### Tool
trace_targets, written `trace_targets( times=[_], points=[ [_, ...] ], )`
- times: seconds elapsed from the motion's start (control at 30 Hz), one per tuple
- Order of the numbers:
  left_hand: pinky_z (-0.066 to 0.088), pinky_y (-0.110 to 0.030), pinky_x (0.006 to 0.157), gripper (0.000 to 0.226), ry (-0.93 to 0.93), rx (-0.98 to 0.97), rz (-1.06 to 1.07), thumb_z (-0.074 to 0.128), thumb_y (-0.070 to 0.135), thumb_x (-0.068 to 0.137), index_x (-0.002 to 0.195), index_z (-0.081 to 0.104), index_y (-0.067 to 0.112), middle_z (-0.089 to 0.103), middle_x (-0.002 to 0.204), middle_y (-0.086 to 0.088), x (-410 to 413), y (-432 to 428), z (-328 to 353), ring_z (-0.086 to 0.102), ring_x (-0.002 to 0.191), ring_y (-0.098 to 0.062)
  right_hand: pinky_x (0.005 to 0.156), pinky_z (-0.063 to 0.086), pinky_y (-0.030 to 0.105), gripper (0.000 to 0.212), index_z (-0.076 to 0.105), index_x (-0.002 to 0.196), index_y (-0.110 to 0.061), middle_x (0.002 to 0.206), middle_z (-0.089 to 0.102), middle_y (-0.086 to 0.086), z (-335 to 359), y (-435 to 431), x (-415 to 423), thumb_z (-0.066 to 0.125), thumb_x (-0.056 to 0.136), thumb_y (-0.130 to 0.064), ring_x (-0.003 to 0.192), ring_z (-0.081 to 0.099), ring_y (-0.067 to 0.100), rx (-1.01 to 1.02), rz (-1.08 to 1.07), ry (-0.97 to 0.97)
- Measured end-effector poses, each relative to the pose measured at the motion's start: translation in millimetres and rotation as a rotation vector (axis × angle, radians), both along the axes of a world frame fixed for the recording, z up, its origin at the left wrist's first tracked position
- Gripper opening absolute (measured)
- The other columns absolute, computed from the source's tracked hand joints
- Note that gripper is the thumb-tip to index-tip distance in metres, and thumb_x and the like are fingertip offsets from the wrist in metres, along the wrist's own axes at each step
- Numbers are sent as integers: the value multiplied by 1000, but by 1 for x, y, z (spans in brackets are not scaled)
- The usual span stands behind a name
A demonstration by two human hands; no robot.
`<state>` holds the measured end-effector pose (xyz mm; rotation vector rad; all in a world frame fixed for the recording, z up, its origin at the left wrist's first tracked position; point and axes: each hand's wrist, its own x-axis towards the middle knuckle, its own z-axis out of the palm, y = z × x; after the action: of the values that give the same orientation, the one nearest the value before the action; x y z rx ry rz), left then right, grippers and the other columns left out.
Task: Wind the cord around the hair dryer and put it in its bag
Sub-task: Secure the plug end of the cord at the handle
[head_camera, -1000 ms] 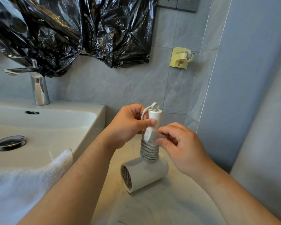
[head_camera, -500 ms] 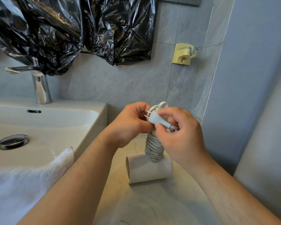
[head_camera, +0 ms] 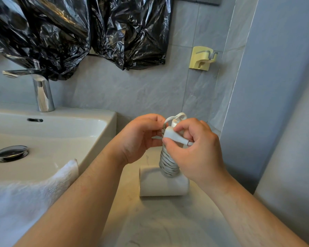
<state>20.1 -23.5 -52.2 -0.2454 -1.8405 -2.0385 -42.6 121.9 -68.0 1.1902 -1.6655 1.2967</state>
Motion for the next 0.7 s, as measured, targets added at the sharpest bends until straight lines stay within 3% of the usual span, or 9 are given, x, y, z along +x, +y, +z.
trace_targets(
  times=[0.17,0.33,0.47,0.6,0.7],
  points=[
    [55,-31,69,11,24,-22,13,59,10,77,71,66,15,64,71,-3,-2,0,-3,62,66,-15,55,34,12,31,53,79,-36,60,44,-13,1,0,-5,78,66,-24,60,46,7,26,77,-114],
    [50,-37,79,11,19,16,5,63,22,76,81,60,12,62,83,-8,-6,-1,-6,60,81,-23,67,47,19,20,59,81,-32,73,65,-9,10,6,-12,74,71,-24,70,61,6,-15,272,-276],
    [53,-37,79,14,26,-22,63,62,5,72,86,60,8,63,85,-10,-10,0,-8,62,79,-22,64,49,26,17,60,81,-31,70,62,-10,13,8,-16,73,73,-24,66,59,7,-8,330,-322],
    [55,-41,86,34,36,-146,227,76,0,78,104,55,-11,67,94,-18,-14,5,-12,65,87,-26,56,44,16,23,58,82,-26,65,58,-21,12,8,-14,77,73,-17,58,55,3,16,280,-299],
    [57,-38,83,31,49,-166,274,73,-4,80,104,54,-11,68,94,-19,-15,6,-12,66,86,-26,53,41,14,26,57,80,-24,64,57,-20,12,7,-14,78,72,-9,55,51,3,17,250,-314]
  ],
)
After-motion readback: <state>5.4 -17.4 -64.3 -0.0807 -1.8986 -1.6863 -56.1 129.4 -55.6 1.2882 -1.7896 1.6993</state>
